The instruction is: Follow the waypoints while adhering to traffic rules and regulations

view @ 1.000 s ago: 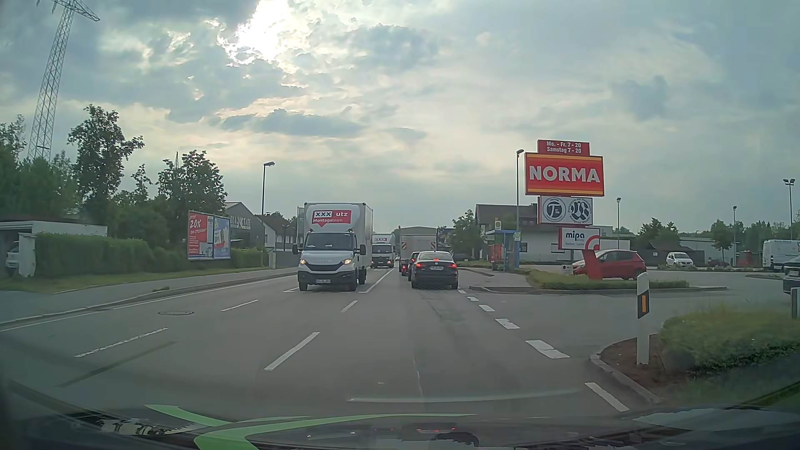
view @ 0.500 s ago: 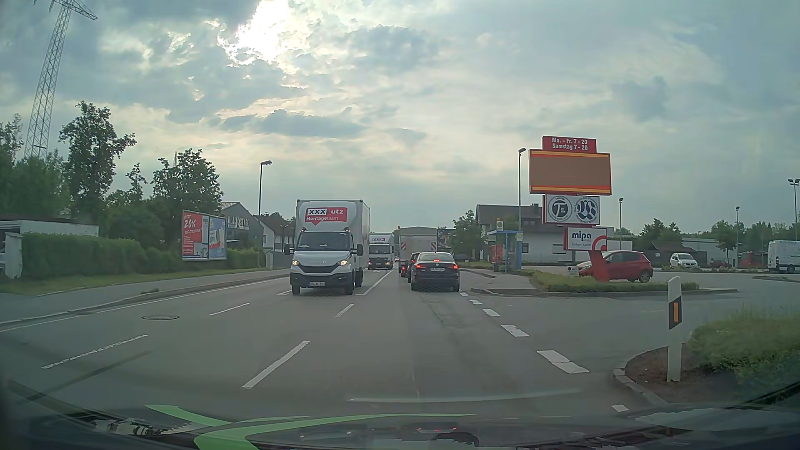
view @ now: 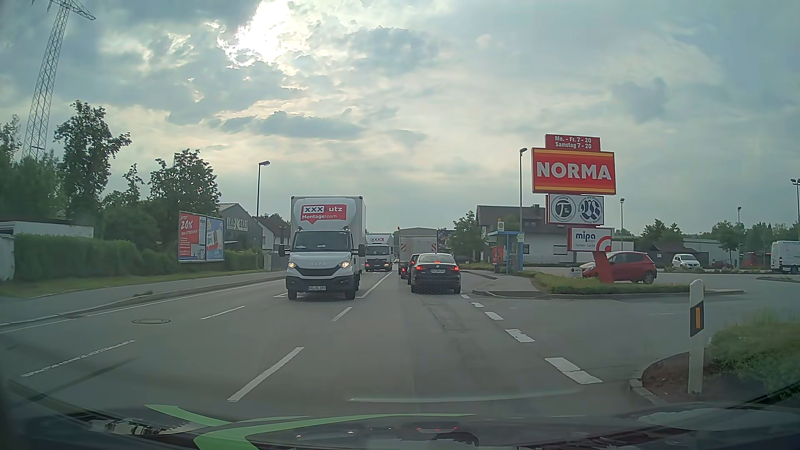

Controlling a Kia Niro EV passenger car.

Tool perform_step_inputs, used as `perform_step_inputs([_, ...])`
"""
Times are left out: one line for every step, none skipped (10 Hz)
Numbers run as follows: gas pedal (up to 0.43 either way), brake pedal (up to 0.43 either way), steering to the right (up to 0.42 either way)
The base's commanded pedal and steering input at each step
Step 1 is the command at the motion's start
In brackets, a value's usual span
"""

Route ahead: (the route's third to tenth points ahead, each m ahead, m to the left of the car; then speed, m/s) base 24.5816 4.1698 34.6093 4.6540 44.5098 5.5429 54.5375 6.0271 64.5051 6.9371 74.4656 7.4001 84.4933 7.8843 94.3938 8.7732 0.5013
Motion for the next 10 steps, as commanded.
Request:
perform_step_inputs([0.0,0.256,0.004])
perform_step_inputs([0.0,0.256,0.004])
perform_step_inputs([0.0,0.262,0.004])
perform_step_inputs([0.0,0.262,0.004])
perform_step_inputs([0.0,0.268,0.004])
perform_step_inputs([0.0,0.268,0.003])
perform_step_inputs([0.0,0.268,0.003])
perform_step_inputs([0.0,0.268,0.002])
perform_step_inputs([0.0,0.268,0.003])
perform_step_inputs([0.0,0.268,0.003])
